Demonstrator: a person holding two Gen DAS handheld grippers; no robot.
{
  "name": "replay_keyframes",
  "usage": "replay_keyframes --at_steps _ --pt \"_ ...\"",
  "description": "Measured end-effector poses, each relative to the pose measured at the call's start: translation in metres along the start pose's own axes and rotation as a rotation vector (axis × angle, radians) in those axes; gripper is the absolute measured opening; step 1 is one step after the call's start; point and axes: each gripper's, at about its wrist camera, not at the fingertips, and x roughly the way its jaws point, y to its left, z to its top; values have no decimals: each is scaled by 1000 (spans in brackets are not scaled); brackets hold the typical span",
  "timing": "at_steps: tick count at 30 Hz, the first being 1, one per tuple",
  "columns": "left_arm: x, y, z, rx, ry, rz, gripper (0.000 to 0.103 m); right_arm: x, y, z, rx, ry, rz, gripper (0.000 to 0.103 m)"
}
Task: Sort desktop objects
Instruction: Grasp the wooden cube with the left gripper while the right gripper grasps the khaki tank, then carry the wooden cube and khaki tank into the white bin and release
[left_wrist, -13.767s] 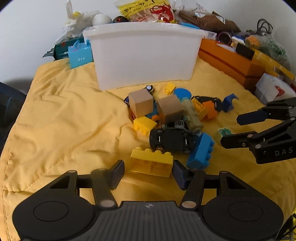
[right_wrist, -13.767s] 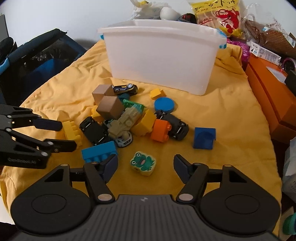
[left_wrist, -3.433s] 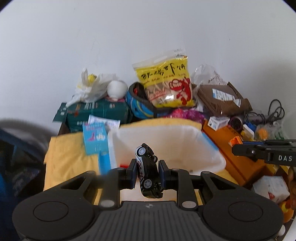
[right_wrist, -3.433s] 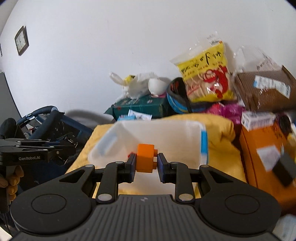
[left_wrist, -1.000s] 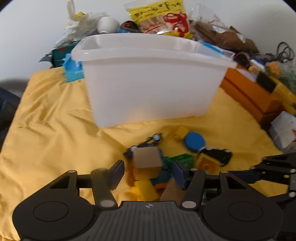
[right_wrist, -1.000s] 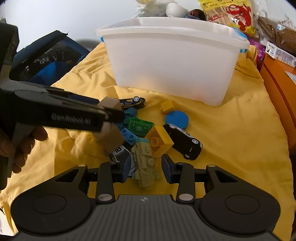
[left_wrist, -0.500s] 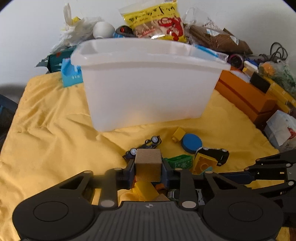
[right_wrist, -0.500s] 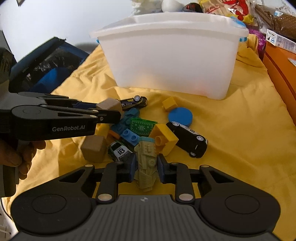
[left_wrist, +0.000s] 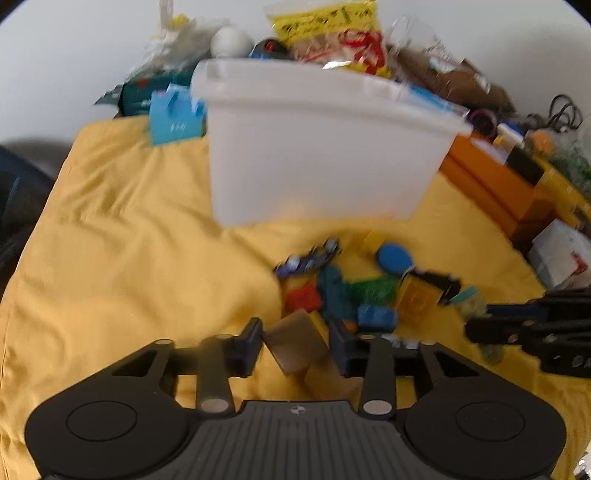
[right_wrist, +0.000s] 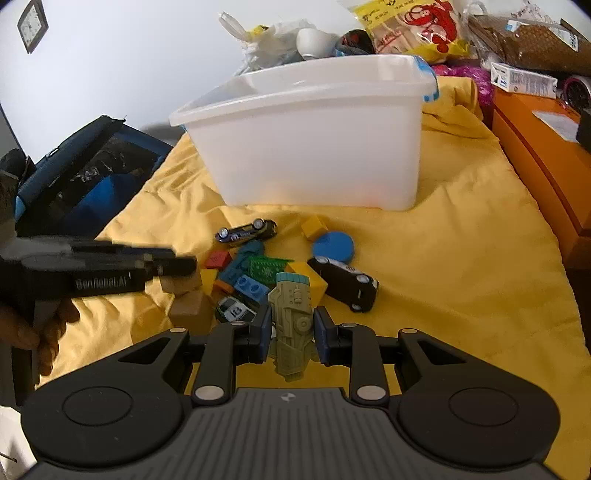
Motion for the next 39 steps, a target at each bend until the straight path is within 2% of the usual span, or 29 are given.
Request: replay_keyframes --at_steps 2,5,8,13,17,23,27,31,39 --pt "0 3 -4 -8 -18 6 51 -1 -1 -3 1 7 -1 28" --pt "1 6 -5 -11 -25 -4 51 -1 -1 -6 -1 17 -1 28" --pt "1 8 -5 -17 -29 -15 45 -2 0 -7 0 19 -3 28" --pt "-4 6 -7 -1 -45 -10 45 -5 1 -7 2 13 -7 28" --pt "-18 7 -6 17 -81 16 45 -6 2 -7 3 6 -4 28" --pt "-50 0 18 68 -170 22 45 -15 8 6 0 -38 2 28" --pt "-71 -3 43 62 -221 16 45 -31 12 31 11 -115 11 28" --pt "-86 -4 78 44 -258 10 45 -50 11 70 20 -197 17 28" --pt "-96 4 147 30 -292 12 45 -71 0 157 -14 -268 11 28"
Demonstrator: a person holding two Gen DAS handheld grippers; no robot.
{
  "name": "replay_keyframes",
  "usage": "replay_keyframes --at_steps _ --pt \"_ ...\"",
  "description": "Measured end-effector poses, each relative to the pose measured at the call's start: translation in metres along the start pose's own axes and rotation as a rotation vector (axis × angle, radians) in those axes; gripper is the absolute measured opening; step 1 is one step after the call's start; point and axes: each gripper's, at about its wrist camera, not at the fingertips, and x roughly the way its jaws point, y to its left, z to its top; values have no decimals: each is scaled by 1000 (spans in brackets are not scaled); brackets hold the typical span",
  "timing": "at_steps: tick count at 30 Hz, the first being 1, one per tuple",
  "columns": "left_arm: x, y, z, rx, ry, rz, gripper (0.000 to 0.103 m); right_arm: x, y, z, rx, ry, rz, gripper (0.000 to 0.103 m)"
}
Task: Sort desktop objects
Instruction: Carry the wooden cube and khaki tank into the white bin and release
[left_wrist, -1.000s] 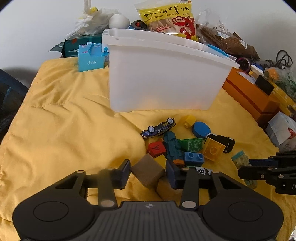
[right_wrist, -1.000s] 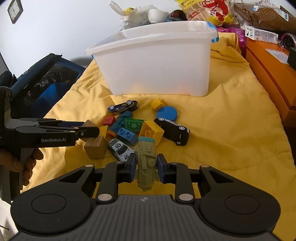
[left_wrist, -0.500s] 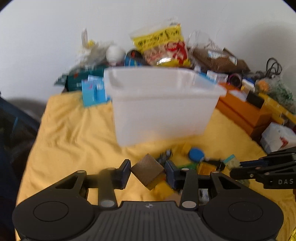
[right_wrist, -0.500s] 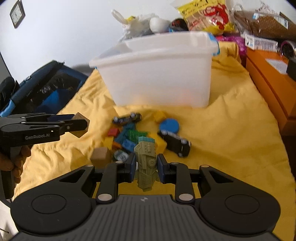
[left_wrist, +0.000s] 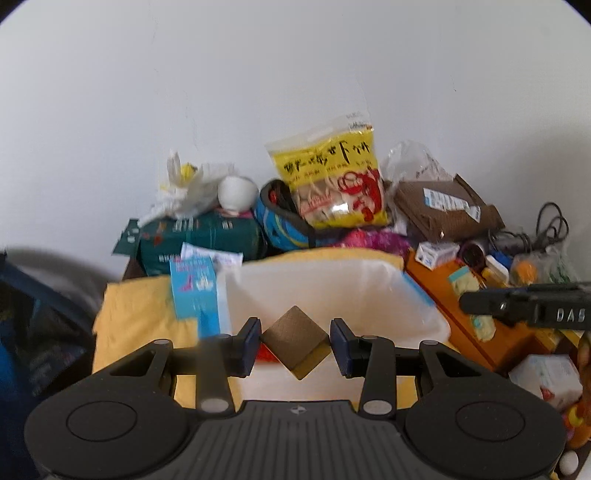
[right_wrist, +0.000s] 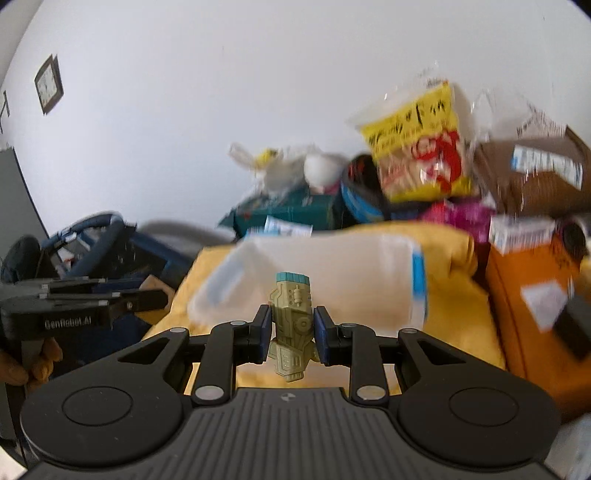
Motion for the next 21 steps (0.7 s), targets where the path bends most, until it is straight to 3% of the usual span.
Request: replay_keyframes --at_steps 5,11,21 --pt "20 7 29 -21 24 4 45 13 -6 26 -14 1 -28 28" --pt "52 13 52 -50 86 3 45 39 -13 42 -20 79 -47 28" --pt "90 7 62 -33 175 -3 45 77 -22 49 -19 169 -79 28"
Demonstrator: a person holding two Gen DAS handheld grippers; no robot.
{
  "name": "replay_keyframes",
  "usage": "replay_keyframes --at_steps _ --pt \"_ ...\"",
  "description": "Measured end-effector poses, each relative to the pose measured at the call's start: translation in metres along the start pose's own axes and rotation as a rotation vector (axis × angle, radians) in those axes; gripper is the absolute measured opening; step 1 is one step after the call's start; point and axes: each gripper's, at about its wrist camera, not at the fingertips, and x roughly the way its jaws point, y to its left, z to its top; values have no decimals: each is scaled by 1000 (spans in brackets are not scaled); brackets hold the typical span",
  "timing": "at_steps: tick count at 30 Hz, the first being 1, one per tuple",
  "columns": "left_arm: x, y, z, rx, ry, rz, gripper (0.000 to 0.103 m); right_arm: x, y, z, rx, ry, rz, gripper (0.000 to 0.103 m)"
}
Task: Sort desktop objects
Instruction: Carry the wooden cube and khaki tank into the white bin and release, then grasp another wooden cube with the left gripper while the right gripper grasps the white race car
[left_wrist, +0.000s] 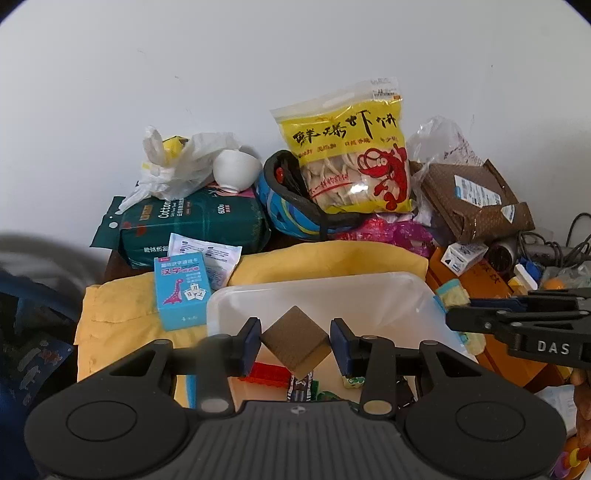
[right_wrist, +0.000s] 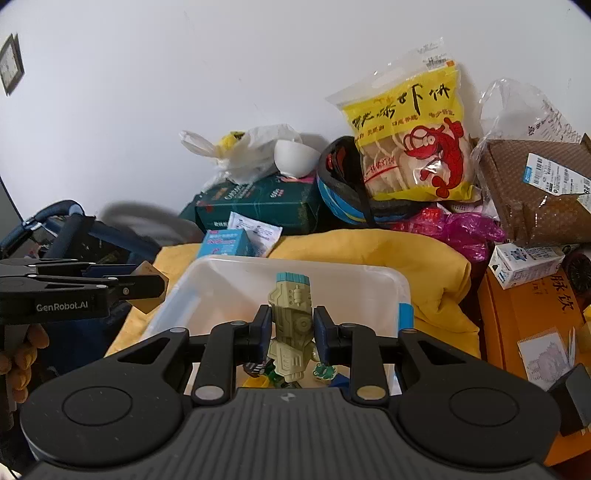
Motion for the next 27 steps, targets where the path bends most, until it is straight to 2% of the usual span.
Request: replay_keyframes --at_steps 2,3,5,9,12,15,18,20,23,27 --pt "5 -3 0 14 6 8 46 6 -1 2 1 11 -18 30" --pt "7 -4 0 19 4 22 50 9 -1 3 3 14 -28 42" --pt "9 -4 -1 26 -6 42 55 12 -3 2 9 7 -36 55" --pt "5 2 -11 30 -23 54 56 8 -6 -5 15 -16 -25 53" --pt "-8 4 -30 53 -53 55 56 -4 -5 -18 27 -49 -10 53" --pt "-24 3 -65 69 -58 20 58 -22 3 -44 -7 -80 20 54" --pt "-38 -3 -115 72 -46 -11 59 -34 15 -85 -80 -74 56 55" --pt "-45 -10 -148 80 -34 -35 59 -38 21 -122 -117 -44 83 55" --pt "-46 -24 -196 86 27 -59 59 -35 22 -173 -104 33 83 55" --pt "-31 -40 -239 123 95 -48 59 -28 19 -215 -72 127 57 55"
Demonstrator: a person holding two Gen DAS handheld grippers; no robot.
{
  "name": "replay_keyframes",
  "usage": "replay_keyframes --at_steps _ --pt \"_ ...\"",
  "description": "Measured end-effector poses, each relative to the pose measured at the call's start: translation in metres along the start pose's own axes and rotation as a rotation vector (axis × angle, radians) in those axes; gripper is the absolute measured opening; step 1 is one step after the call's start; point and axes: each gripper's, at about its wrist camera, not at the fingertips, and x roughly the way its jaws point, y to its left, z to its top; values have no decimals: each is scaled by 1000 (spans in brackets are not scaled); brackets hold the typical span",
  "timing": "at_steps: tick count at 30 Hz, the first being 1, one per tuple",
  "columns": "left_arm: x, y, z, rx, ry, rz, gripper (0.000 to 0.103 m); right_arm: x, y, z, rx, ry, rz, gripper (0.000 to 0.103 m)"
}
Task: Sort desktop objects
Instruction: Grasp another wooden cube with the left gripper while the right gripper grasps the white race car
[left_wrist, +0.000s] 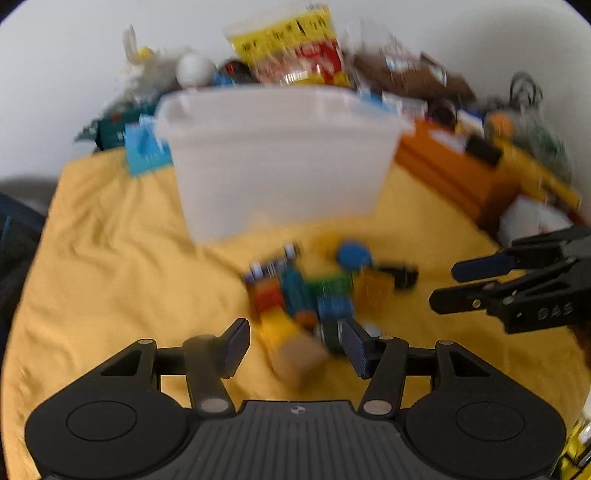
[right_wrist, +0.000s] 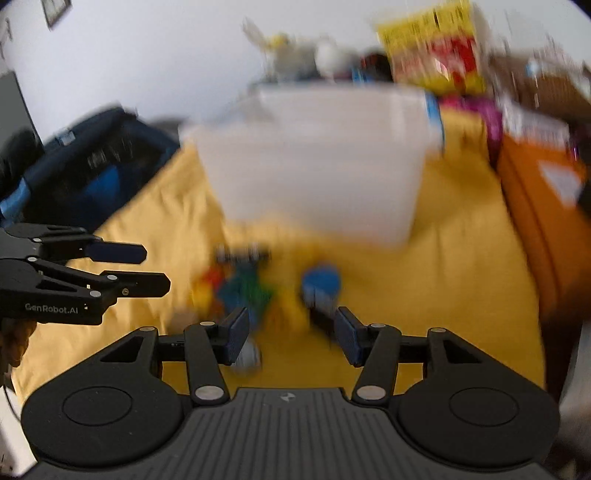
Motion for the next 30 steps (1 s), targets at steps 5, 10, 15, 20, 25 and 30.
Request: replay_keyframes --at_steps 5,10,15,20,25,30 --pt "22 -4 -14 6 16 26 59 6 6 -8 -18 36 19 55" --pt "33 6 -14 -17 28 0 46 18 17 -4 -68 43 36 55" --pt "17 14 -20 -34 0 10 43 38 29 -4 -134 63 61 55" --pt "5 27 -23 -78 -5 23 43 63 43 -1 -191 89 70 55" --pt "-5 36 -17 -121 -31 28 43 72 51 -1 -237 101 80 45" --pt "-16 39 -6 -129 -64 26 43 49 42 -1 -173 75 113 33"
